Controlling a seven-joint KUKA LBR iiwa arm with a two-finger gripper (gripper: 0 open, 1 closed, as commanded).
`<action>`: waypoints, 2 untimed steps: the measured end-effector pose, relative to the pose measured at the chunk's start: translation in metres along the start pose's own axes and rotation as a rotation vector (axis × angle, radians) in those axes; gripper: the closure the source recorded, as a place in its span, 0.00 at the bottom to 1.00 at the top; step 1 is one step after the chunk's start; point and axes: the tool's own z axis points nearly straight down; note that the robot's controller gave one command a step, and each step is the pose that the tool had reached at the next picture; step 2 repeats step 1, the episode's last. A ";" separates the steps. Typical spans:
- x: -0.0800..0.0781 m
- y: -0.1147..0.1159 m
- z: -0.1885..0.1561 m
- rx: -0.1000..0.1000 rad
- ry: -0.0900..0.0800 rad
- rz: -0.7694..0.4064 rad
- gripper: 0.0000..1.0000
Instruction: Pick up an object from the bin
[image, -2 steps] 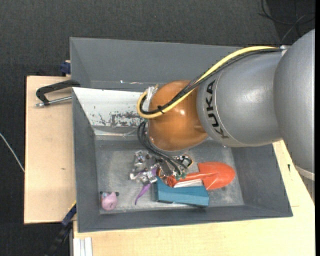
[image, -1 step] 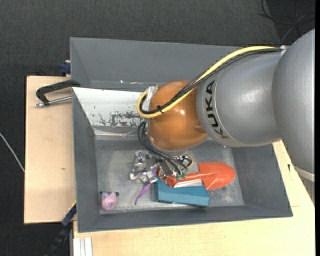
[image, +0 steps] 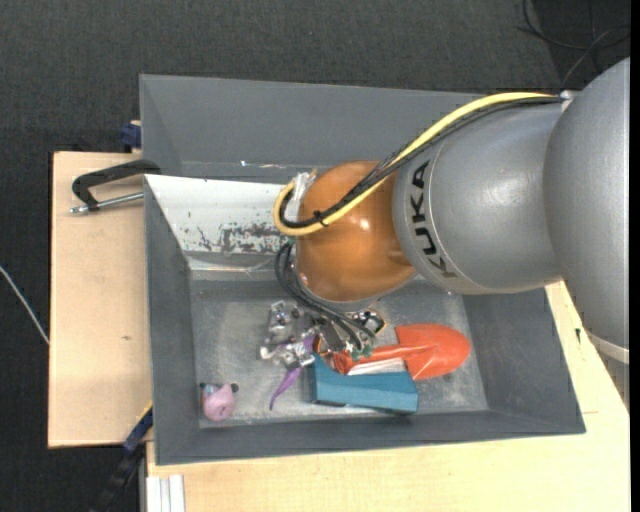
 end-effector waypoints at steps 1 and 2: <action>-0.009 0.003 -0.097 0.000 -0.002 0.006 1.00; -0.009 0.003 -0.097 0.000 -0.002 0.006 1.00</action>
Offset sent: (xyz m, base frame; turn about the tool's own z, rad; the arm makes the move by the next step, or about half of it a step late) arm 0.0000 0.0000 0.0000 0.0000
